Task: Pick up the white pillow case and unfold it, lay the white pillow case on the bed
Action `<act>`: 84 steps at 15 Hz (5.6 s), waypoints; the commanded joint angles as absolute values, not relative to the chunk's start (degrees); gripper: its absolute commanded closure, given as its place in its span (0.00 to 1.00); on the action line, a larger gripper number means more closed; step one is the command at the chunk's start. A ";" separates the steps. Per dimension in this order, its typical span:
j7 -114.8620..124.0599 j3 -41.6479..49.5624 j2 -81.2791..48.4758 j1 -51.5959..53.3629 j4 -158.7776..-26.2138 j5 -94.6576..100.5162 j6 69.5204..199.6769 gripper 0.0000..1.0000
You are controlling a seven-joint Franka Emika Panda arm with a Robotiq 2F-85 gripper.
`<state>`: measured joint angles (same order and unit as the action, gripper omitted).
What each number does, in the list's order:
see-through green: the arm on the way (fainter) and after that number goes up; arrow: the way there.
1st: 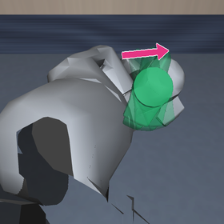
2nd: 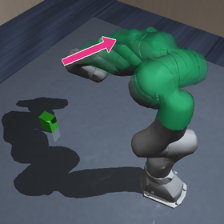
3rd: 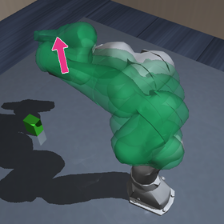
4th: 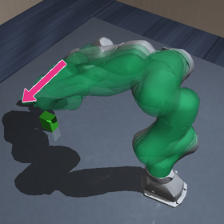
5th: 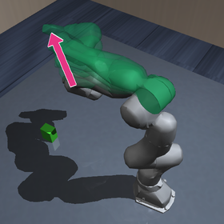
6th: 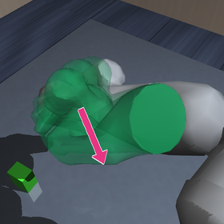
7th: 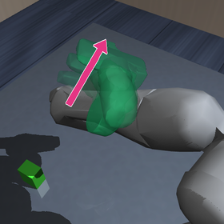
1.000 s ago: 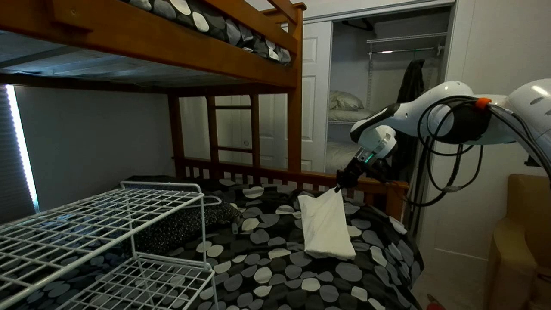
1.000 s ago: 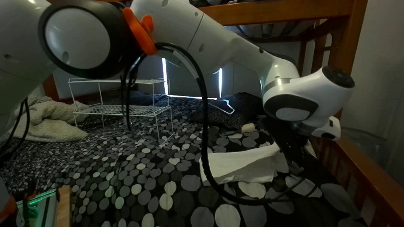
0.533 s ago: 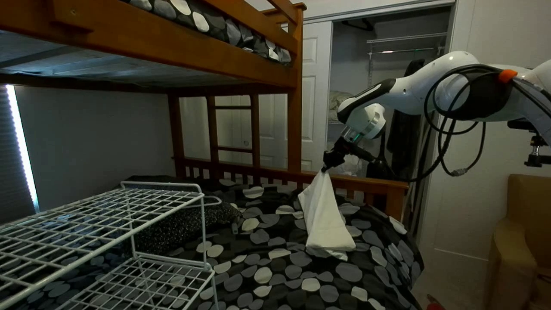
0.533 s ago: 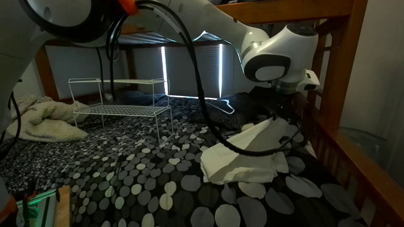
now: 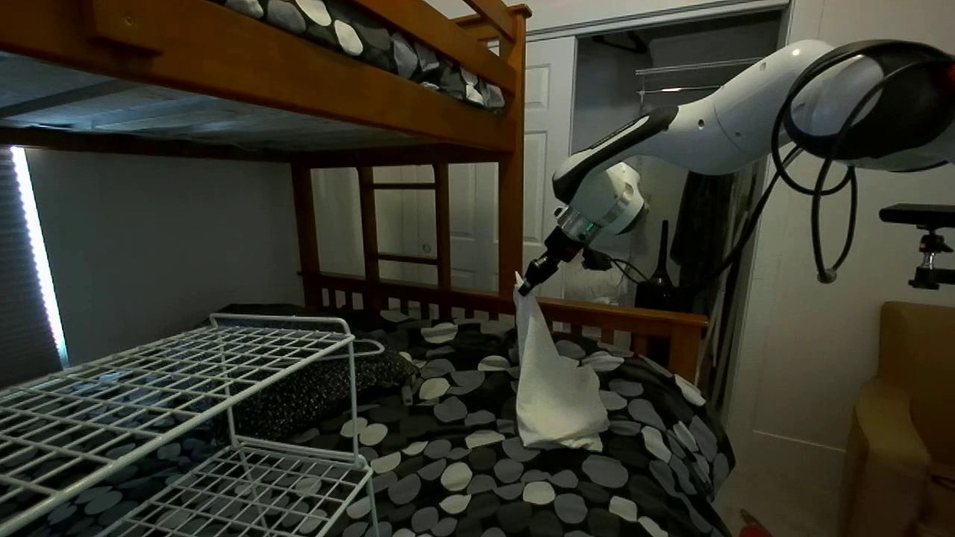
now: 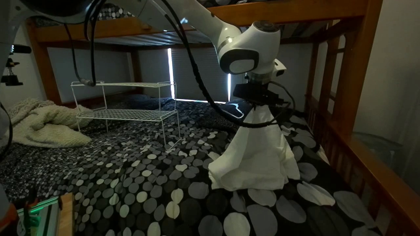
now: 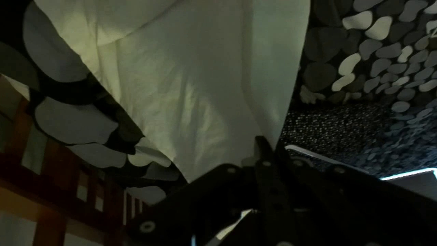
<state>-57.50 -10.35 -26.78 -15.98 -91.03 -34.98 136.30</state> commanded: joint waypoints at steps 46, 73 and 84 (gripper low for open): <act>-92.98 -17.08 -12.15 2.84 -88.97 -23.20 104.07 1.00; -75.19 13.23 21.80 -7.66 -114.45 -3.80 142.89 0.98; -70.33 12.66 20.52 -9.09 -113.07 -0.59 143.19 1.00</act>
<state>-73.51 11.61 21.64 -10.43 -114.62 -3.00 143.78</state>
